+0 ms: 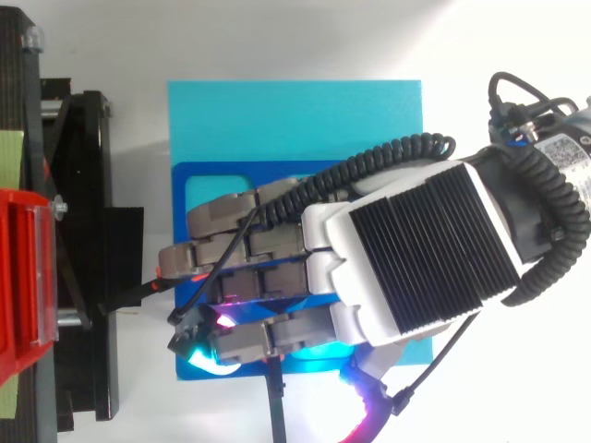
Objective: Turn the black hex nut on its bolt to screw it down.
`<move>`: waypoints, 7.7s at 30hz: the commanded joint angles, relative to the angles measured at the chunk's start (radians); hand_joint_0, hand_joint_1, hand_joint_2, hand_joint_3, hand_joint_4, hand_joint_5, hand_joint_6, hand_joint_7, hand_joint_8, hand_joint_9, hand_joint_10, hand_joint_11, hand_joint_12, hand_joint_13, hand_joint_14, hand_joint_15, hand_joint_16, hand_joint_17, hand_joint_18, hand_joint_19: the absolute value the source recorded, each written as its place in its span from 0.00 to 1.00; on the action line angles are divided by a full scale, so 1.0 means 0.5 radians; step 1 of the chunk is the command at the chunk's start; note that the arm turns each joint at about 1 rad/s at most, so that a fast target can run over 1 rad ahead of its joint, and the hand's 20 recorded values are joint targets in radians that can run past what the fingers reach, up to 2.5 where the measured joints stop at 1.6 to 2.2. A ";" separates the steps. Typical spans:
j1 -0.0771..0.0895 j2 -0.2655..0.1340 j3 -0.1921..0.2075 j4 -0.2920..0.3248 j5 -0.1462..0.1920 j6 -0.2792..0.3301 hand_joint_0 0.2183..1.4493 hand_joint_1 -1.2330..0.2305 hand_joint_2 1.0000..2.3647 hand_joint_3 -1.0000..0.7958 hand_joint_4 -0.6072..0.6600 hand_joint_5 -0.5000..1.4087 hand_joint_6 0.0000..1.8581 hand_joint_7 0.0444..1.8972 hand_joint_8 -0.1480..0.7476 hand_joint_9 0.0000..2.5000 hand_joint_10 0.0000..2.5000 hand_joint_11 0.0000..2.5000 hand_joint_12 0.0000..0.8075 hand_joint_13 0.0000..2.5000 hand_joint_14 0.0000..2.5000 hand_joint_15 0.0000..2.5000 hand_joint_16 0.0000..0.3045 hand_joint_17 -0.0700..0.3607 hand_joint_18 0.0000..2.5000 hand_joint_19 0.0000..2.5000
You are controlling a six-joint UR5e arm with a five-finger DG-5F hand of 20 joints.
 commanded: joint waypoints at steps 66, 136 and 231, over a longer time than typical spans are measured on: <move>-0.023 0.002 0.084 -0.010 -0.050 -0.091 0.22 0.60 0.00 0.28 0.62 0.23 0.27 0.51 0.47 0.30 0.01 0.13 0.43 0.17 0.00 0.03 0.18 0.45 0.14 0.14; -0.155 -0.108 0.149 0.039 -0.210 -0.147 0.17 0.78 0.00 0.28 0.59 0.27 0.27 0.69 0.49 0.36 0.01 0.12 0.46 0.20 0.00 0.03 0.20 0.48 0.17 0.13; -0.100 -0.111 0.259 -0.246 -0.142 -0.184 0.19 0.43 0.00 0.28 0.63 0.25 0.27 0.68 0.48 0.29 0.01 0.13 0.44 0.18 0.00 0.04 0.19 0.47 0.14 0.13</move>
